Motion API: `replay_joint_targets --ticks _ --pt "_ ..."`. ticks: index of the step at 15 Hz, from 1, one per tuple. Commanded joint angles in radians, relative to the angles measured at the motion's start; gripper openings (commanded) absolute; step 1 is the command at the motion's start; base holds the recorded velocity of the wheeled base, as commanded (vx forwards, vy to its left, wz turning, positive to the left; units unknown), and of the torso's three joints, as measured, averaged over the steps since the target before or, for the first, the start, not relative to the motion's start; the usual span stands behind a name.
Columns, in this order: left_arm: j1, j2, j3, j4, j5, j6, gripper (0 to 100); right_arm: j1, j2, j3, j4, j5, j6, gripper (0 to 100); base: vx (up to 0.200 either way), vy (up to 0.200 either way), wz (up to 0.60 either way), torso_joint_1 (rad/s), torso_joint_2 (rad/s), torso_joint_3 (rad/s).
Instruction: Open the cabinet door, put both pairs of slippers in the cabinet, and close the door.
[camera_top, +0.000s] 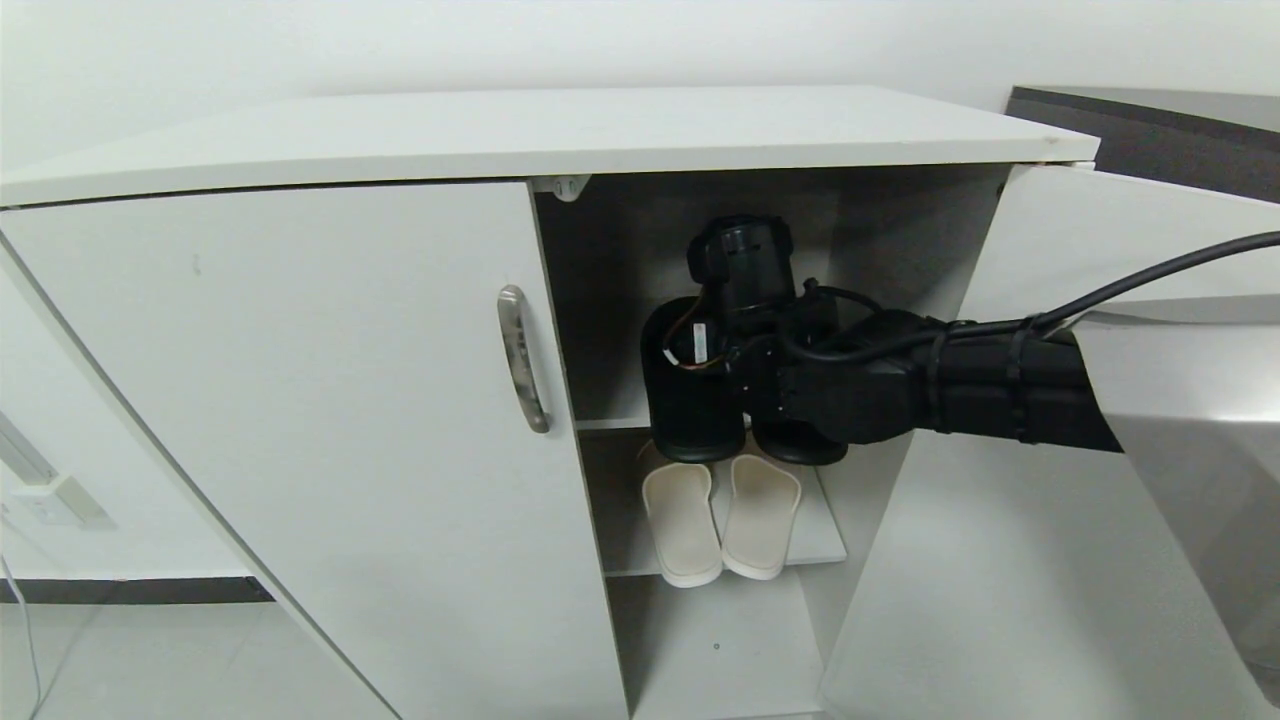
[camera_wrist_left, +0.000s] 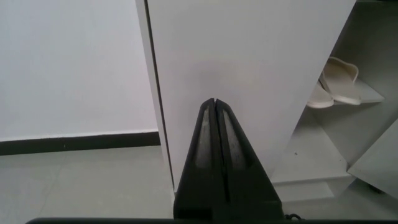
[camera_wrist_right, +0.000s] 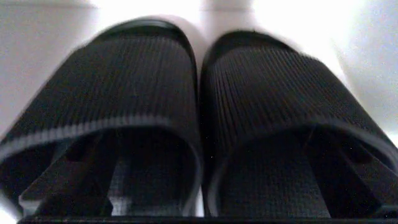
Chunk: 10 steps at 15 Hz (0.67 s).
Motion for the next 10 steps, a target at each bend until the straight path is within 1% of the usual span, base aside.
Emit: replay_joint_targets --ticks 1,2,4,8,10 --pt "0.000 0.001 -0.001 0.000 0.000 0.000 0 0.026 -0.081 0.087 -0.003 -0.003 0.016 100 0.000 0.000 0.00 0.000 0.00 0.000" --pt "0.000 0.001 -0.001 0.000 0.000 0.000 0 0.035 -0.110 0.124 -0.004 -0.005 0.020 100 0.000 0.000 0.00 0.000 0.00 0.000" --pt "0.000 0.001 0.001 0.000 0.000 0.000 0 0.054 -0.173 0.204 -0.016 -0.045 0.022 100 0.000 0.000 0.00 0.000 0.00 0.000" --pt "0.000 0.001 -0.001 -0.001 0.000 -0.001 0 0.105 -0.294 0.374 -0.070 -0.045 0.025 100 0.000 0.000 0.00 0.000 0.00 0.000" --pt "0.000 0.001 0.001 0.000 0.000 -0.001 0 0.152 -0.388 0.501 -0.099 -0.035 0.049 100 0.000 0.000 0.00 0.000 0.00 0.000"
